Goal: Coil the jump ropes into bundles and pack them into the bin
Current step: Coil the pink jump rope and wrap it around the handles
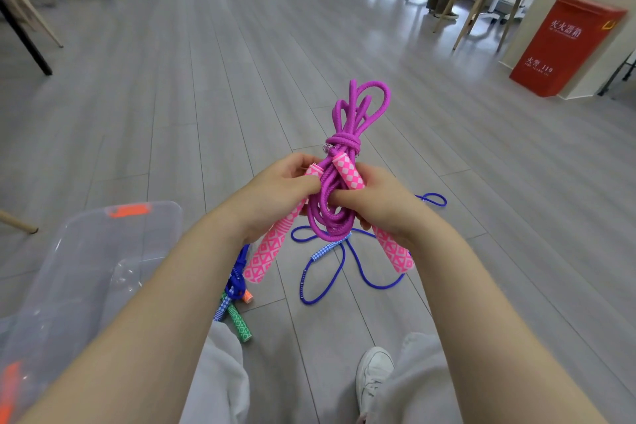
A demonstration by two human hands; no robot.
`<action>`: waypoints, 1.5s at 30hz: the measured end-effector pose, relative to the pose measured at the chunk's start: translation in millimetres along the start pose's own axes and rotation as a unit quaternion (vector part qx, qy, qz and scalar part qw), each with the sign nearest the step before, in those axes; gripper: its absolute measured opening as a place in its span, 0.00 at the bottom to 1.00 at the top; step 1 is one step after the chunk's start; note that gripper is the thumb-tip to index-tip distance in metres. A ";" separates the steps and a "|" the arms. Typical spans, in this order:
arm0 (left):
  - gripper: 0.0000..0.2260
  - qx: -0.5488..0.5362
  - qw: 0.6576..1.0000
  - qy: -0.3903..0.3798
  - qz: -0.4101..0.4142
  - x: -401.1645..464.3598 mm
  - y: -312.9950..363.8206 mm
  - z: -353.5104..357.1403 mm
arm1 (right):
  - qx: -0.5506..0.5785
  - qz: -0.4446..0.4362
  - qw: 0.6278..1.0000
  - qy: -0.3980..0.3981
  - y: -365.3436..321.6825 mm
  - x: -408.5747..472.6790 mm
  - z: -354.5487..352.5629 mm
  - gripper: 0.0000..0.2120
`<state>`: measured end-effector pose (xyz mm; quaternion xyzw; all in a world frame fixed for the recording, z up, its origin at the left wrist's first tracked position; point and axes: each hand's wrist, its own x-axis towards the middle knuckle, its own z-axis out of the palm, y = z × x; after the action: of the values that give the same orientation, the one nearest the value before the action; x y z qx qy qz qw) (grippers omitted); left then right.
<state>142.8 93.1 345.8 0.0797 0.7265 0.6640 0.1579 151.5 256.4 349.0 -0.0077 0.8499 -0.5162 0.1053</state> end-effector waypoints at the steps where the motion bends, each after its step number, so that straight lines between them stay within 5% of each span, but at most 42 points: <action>1: 0.08 -0.005 1.000 -0.003 -0.015 -0.2 -0.2 1.0 | -0.012 0.000 1.000 0.005 0.7 0.3 0.1 0.09; 5: 0.15 0.071 0.997 -0.031 -0.022 0.1 -3.7 0.8 | -0.027 0.002 1.000 0.000 0.9 -1.8 -2.8 0.10; 15: 0.06 0.143 0.987 -0.054 -0.051 -4.6 2.1 -2.0 | -0.100 -0.009 0.994 -0.048 -4.6 -8.7 -12.3 0.06; 28: 0.08 -0.065 0.995 -0.058 -0.050 -7.1 6.8 3.2 | -0.145 -0.048 0.988 0.029 -2.6 -6.9 -18.9 0.05; 33: 0.10 -0.044 0.996 -0.063 -0.051 -5.9 5.1 5.8 | -0.114 -0.046 0.992 0.031 -2.6 -13.1 -20.8 0.02; 40: 0.12 -0.052 0.996 0.043 0.059 -6.6 -2.1 24.8 | -0.061 -0.025 0.998 -0.017 -4.4 -17.3 -28.6 0.07; 45: 0.14 -0.032 0.992 0.115 0.042 3.6 -5.4 20.9 | -0.070 0.000 0.997 -0.027 -2.4 -20.5 -31.9 0.17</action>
<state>146.9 113.4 338.6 0.0283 0.7139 0.6981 0.0478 165.4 285.8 368.7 -0.0293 0.8810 -0.4548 0.1269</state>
